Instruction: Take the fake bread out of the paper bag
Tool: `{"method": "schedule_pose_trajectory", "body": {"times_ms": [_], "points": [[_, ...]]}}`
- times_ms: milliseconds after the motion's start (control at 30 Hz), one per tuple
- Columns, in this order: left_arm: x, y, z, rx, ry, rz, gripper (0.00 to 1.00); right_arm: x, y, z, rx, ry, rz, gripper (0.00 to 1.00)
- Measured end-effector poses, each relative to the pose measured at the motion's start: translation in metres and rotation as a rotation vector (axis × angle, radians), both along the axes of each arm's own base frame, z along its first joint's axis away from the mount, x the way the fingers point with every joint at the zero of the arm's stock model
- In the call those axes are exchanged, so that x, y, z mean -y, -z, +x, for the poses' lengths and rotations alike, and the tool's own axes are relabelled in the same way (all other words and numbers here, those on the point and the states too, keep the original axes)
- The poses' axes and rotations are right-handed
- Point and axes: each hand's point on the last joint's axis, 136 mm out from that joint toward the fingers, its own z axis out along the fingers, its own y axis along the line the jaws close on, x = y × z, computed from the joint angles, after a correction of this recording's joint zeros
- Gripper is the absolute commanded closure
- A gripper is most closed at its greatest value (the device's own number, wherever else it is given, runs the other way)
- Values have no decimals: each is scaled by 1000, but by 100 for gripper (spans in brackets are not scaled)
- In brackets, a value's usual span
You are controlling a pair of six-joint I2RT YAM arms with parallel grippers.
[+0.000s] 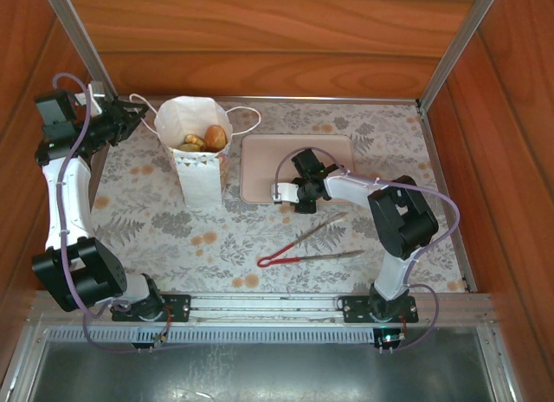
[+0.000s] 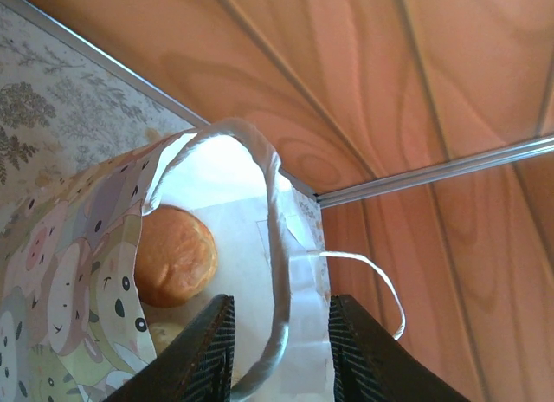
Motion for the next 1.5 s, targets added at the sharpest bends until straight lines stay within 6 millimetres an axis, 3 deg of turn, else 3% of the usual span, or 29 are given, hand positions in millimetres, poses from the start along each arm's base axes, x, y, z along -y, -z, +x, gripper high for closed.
{"method": "schedule_pose_trajectory", "body": {"times_ms": [1067, 1200, 1300, 1333, 1367, 1500], "points": [[2, -1, -1, 5, 12, -2, 60, -4, -1, 3, -8, -20, 1, 98], [2, -1, -2, 8, 17, -2, 60, -4, -1, 5, 1, -21, -1, 90], [2, -1, -2, 8, 17, -2, 58, -5, -2, 5, 7, -25, 2, 67], [2, -1, -2, 8, 18, -3, 57, -5, -3, 6, 7, -23, 4, 50], [2, -1, -2, 8, 18, -3, 55, -5, -5, 5, 2, -13, 8, 44], [2, -1, -2, 10, 19, -1, 49, -4, -24, -1, -11, 25, 38, 38]]}}
